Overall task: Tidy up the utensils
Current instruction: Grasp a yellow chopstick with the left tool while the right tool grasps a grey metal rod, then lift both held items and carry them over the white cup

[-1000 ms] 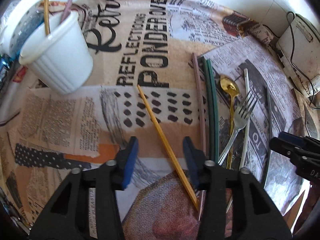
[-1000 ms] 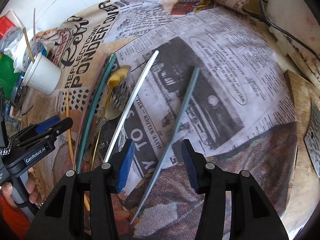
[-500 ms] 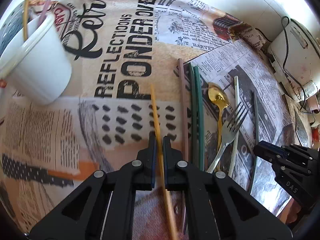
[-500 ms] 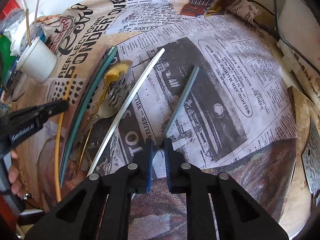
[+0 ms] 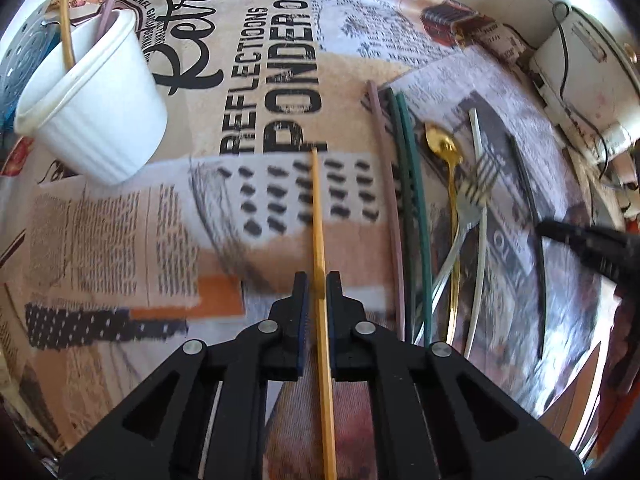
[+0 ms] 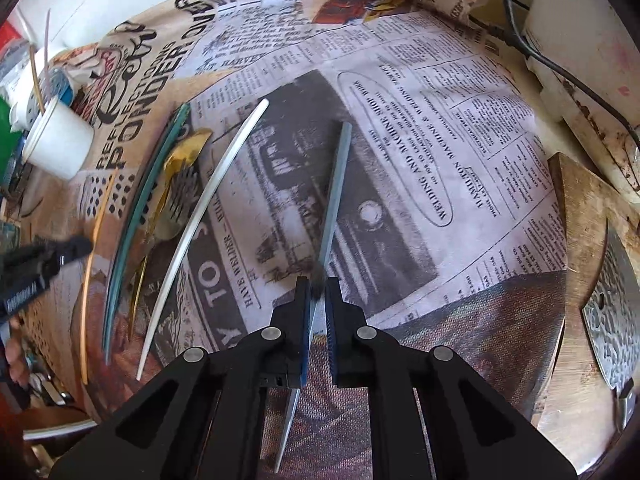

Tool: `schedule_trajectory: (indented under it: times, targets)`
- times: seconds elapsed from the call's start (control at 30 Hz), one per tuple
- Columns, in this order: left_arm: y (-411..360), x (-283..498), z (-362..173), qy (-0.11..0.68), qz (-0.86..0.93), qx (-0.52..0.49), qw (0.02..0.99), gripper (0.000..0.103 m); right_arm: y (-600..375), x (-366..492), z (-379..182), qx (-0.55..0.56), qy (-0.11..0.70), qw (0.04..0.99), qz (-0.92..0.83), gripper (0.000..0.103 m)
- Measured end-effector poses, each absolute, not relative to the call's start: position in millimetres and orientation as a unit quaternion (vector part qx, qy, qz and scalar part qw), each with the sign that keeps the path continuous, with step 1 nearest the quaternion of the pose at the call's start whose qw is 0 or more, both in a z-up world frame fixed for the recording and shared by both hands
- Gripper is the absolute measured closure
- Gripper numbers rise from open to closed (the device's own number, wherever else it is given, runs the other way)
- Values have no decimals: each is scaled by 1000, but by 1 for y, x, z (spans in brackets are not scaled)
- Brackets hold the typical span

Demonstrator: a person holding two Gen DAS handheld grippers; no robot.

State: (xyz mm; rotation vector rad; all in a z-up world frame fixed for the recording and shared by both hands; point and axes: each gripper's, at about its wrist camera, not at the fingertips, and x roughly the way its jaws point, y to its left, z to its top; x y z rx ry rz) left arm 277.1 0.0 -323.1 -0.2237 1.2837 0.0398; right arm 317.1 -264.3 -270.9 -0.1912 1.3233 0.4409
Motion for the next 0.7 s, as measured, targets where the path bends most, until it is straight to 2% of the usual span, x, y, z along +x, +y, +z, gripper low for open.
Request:
schedule_trajectory:
  times: [0.03,0.3,0.43,0.5,0.57,0.67,0.7]
  targets:
    - [-2,274,-324,602,20,-101,792,91,-263,319,-271,-85,609,763,201,95]
    - [-4,260,-327,613,35,-125,779,91,-254,339,-275,-63,612,768,180,92]
    - [-3,258,-328,610,40,-133,780,91,-242,332,-276,-83,595,780,172,82]
    - [-3,256,-327,609,38,-131,782,91,-234,326,-276,-115,581,788,167,82]
    - [-4,254,-327,609,35,-125,783,91,-229,323,-277,-135,575,790,164,82]
    - [-6,256,-327,611,27,-123,782,93,-227,323,-276,-135,578,787,171,93]
    - [-7,258,-328,612,17,-135,779,97,-226,322,-276,-136,578,785,173,95]
